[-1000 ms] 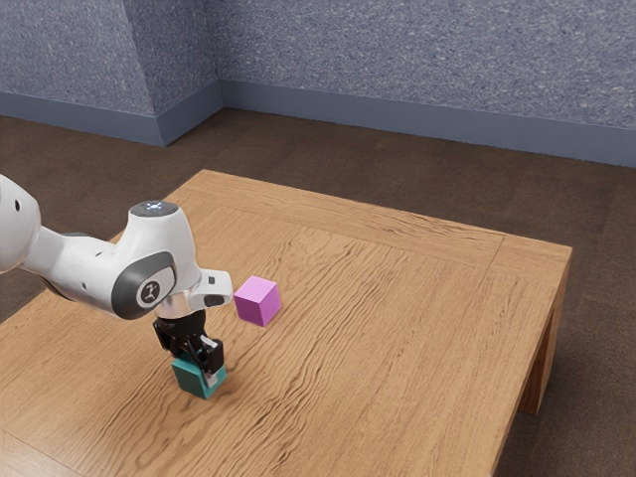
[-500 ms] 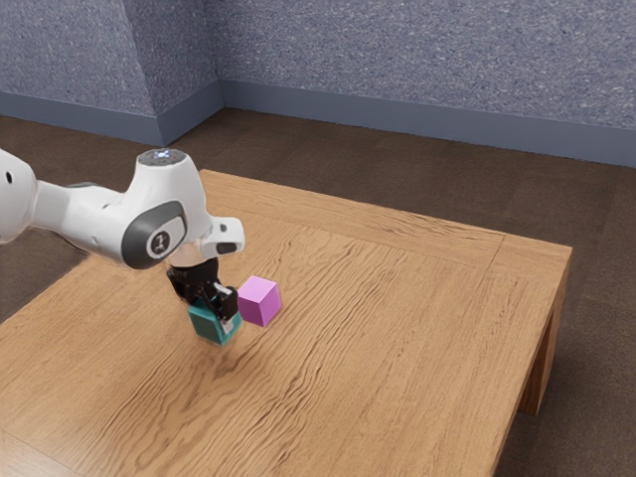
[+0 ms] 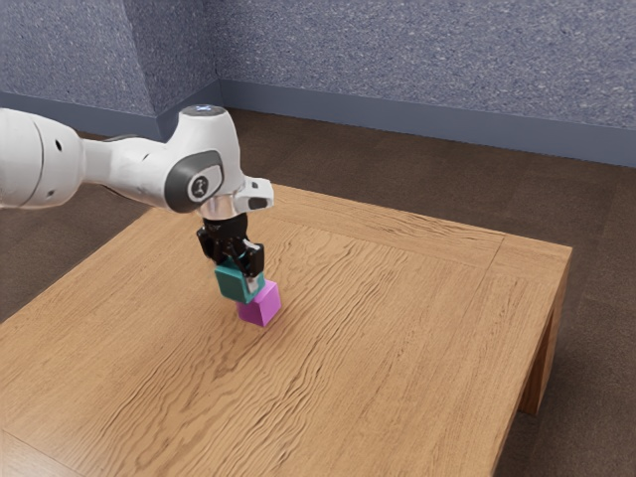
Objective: Pick up the blue block with one arm, and put the blue block on the pink block with one arm
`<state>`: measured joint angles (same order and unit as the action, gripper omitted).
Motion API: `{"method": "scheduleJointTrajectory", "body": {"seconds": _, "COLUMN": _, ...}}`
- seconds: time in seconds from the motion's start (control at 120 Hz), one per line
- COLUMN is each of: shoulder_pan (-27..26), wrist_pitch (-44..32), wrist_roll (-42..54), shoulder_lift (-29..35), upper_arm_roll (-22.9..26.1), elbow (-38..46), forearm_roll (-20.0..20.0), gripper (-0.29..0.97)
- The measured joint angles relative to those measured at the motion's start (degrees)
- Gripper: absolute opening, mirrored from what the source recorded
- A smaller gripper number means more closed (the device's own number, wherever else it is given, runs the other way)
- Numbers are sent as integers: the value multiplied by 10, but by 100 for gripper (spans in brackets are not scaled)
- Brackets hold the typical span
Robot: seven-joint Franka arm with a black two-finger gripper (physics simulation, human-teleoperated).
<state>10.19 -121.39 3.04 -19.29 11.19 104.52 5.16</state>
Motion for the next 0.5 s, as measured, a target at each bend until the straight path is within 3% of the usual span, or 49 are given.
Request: {"method": "scheduleJointTrajectory", "body": {"seconds": 0.5, "shoulder_pan": -2, "wrist_pitch": 48, "wrist_roll": 4, "shoulder_lift": -42, "upper_arm_roll": -1, "elbow": -61, "forearm_roll": 6, "gripper": 36}}
